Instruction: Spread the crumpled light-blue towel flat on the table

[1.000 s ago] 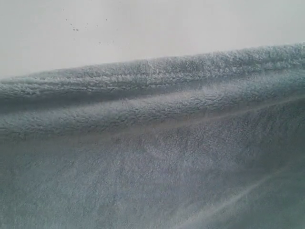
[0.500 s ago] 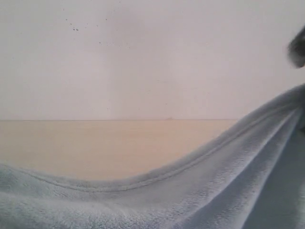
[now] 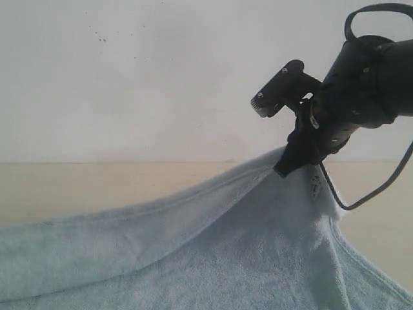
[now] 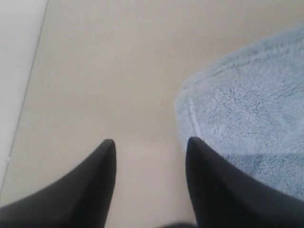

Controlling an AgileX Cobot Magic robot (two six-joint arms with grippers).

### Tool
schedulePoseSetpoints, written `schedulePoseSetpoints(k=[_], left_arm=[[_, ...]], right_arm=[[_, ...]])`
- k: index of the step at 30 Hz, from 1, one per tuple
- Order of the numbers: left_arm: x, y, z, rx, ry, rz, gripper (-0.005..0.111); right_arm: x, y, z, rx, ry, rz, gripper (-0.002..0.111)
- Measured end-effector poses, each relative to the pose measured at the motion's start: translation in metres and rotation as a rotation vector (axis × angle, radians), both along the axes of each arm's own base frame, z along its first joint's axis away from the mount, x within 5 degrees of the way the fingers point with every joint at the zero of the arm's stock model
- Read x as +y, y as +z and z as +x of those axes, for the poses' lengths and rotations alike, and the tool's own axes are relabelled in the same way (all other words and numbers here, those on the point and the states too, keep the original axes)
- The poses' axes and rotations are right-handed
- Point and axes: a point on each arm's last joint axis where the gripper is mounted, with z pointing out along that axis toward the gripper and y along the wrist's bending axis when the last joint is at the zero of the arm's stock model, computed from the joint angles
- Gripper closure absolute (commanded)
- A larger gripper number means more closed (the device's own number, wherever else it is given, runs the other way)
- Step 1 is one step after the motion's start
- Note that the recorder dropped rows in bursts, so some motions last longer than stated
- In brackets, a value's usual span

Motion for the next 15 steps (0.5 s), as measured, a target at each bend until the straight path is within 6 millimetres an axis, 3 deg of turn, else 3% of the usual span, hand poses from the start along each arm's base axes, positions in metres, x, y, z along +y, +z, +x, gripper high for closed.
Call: schedulePoseSetpoints(k=[6, 15], left_arm=[[-0.002, 0.007, 0.000, -0.077, -0.010, -0.033, 0.061], [-0.002, 0.021, -0.012, -0.156, 0.004, -0.076, 0.061]], right_arm=[[-0.009, -0.001, 0.005, 0.005, -0.048, 0.070, 0.055], [-0.011, 0.007, 0.003, -0.014, -0.051, 0.123, 0.081]])
